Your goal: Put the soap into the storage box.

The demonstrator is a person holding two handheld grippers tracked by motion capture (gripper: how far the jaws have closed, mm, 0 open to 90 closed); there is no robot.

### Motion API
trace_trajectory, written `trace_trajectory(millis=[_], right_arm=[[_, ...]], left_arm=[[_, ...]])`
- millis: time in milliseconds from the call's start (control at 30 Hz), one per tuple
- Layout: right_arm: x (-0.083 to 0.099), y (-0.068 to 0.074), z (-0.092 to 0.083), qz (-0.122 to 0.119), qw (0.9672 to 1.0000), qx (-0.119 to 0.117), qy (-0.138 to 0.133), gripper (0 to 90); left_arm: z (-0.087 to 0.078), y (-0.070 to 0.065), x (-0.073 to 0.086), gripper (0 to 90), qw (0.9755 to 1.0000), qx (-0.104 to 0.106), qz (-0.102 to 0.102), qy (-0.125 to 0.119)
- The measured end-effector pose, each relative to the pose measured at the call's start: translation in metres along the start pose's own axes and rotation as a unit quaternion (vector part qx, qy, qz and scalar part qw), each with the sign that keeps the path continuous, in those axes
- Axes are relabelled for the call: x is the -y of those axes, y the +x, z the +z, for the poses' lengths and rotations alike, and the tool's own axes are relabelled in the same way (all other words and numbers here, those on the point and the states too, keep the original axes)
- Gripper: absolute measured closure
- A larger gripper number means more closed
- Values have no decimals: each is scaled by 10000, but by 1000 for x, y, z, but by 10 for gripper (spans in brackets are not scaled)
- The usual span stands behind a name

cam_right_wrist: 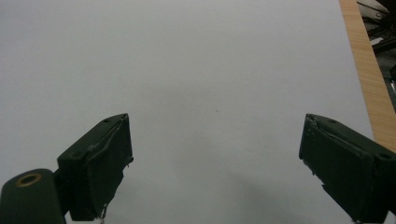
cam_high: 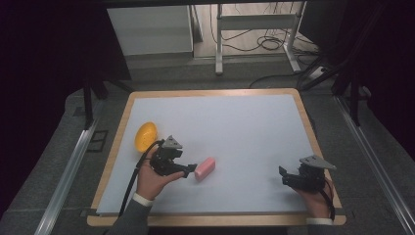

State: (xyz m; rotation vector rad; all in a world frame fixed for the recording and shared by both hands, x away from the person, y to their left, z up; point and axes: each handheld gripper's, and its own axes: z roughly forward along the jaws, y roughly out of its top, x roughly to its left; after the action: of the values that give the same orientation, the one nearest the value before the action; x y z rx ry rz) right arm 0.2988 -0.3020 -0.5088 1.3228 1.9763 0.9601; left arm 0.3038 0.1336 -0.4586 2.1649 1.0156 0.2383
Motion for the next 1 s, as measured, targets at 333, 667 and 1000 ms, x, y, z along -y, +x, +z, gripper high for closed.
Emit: trace_trajectory(millis=[333,667,1000], right_arm=[[0,0,0,-4,10000,5,-2,91],[0,0,0,3,10000,11,-2,91],[0,0,1,-6,10000,6,33,91]], left_arm=[[17,-7,-13,248,9997,15,114,205],[37,-13,-22,243,9987,-12,240,460],[59,-17,-25,241,9969,35,284,735]])
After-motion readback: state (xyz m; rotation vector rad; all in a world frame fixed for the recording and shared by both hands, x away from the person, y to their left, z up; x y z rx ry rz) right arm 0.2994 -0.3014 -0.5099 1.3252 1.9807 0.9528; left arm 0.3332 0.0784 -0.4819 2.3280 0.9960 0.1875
